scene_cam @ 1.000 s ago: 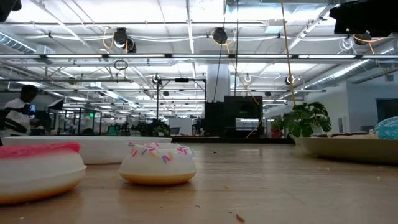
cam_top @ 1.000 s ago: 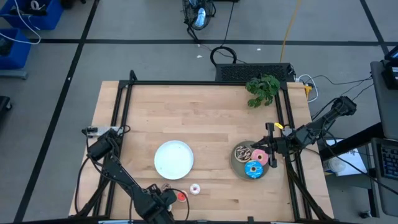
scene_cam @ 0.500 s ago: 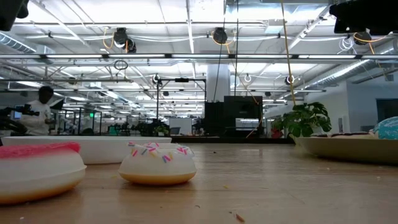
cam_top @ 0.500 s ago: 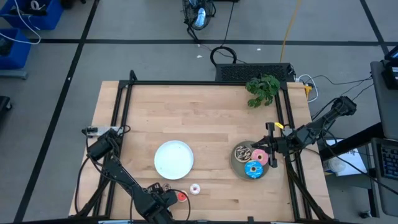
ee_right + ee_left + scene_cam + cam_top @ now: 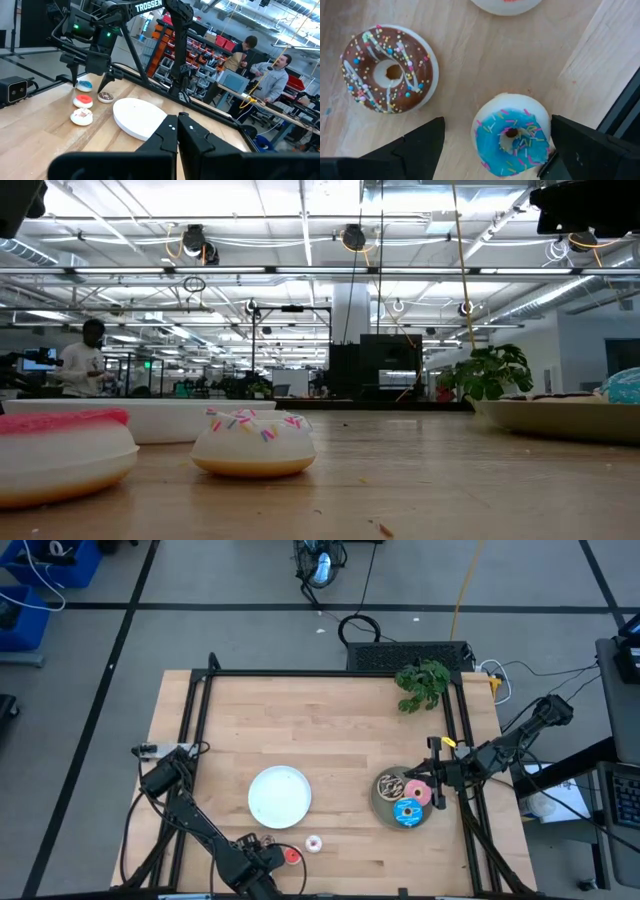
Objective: Pick & Place donuts
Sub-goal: Put the small blue donut on the white plate
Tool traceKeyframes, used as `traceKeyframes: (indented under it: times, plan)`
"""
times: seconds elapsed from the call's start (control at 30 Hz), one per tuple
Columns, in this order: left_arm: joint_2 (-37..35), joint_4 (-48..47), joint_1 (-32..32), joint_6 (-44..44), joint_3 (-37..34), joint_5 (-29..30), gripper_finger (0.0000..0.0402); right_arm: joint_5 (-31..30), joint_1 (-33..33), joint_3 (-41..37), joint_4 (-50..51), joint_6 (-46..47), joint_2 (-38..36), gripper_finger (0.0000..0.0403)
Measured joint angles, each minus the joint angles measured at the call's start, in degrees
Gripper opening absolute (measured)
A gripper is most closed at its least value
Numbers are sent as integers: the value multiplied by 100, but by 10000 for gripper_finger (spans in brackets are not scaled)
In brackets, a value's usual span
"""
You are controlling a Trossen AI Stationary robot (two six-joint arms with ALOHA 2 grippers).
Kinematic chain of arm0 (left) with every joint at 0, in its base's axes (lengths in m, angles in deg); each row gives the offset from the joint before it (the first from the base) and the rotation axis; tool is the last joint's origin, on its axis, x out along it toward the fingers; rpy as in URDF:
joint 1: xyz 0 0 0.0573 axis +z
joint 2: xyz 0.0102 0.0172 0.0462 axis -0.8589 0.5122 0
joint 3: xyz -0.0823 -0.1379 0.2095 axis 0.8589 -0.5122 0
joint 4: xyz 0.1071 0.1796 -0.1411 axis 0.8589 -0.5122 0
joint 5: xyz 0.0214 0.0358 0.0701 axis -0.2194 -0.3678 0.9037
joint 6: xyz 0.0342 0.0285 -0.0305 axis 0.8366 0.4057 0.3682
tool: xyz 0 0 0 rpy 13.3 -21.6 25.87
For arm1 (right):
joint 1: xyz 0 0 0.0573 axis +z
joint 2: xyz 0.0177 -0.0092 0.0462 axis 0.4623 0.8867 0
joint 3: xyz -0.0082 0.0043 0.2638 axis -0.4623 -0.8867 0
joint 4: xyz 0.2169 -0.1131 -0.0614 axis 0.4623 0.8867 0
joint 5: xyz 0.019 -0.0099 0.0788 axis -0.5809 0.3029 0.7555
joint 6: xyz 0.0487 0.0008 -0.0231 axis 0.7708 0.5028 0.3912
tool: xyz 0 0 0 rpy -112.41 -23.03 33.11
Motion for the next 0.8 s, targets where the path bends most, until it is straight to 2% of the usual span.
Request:
traceKeyframes:
  times: [0.43, 0.63, 0.8]
  plan:
    - [-31, 26, 135, 131, 51, -147, 224, 1, 2, 0, 0, -4, 0, 0]
    - [-60, 7, 319, 264, 55, -541, 165, 0, 0, 0, 0, -4, -2, 0]
    - [-68, 21, 446, 463, 57, -650, 126, 0, 2, 0, 0, -4, 0, 0]
